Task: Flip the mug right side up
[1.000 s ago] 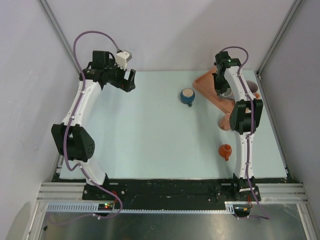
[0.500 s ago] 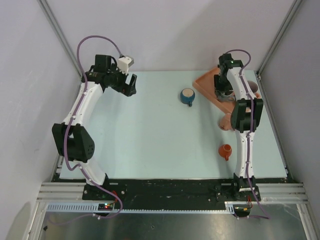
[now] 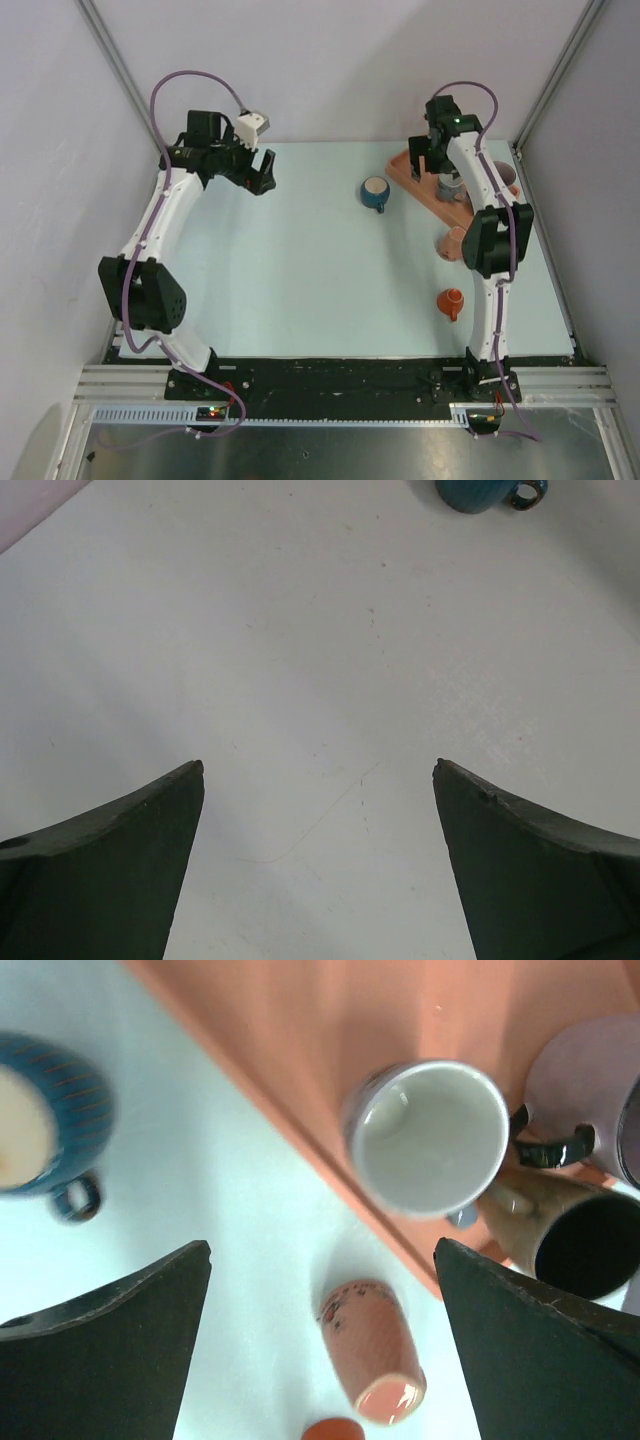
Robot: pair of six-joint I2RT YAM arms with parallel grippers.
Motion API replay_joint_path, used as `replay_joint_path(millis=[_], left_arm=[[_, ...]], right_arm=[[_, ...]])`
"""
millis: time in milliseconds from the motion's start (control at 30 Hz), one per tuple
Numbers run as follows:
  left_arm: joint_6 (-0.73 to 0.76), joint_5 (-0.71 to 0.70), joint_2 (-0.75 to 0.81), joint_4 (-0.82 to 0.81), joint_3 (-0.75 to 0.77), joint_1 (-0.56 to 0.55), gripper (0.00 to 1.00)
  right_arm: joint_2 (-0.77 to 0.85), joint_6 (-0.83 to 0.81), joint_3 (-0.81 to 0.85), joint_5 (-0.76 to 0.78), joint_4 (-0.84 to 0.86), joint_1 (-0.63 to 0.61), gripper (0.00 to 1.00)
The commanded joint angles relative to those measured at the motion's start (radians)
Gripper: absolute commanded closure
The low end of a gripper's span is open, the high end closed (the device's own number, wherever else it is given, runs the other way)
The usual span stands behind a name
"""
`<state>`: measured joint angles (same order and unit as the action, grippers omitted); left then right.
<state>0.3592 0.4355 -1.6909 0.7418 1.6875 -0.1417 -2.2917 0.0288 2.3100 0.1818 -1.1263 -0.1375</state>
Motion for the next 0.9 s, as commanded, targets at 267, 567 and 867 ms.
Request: replay_joint_path(millis=[267,567,867], left_arm=[[-0.056,0.024,0.114,-0.014,-0.097,0.024,0.00],[-0.151,-0.009,0.135,-0.013,-0.119,0.053,0.00],[-0.156,0.003,0.132,-0.013,-0.120,0.053,0.00]], right_arm=[[0.155,0.054,-0.323,-0.023,0.329,-0.282,0.23],[-0.035,0.146,-0.191,0.091,0.237,-0.309,0.28],[-0.111,0.123,-0.154,-0.010,0.317,-0.269,0.51]])
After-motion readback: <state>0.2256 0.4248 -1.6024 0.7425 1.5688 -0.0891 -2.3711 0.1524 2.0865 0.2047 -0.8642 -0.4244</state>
